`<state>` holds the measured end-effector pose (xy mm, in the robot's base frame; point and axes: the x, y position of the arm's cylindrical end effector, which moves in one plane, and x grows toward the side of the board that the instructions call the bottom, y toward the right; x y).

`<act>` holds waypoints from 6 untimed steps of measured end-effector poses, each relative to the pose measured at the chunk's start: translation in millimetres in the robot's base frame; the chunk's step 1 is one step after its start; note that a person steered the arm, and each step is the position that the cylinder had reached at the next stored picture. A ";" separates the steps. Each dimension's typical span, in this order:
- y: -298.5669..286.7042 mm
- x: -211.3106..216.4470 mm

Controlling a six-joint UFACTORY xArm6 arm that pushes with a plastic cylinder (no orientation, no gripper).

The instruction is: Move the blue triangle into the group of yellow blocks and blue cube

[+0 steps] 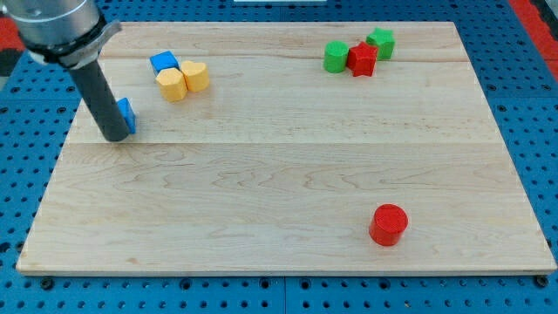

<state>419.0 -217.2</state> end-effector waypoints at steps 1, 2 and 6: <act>6.1 -28.7; 15.3 -33.7; 43.2 -36.9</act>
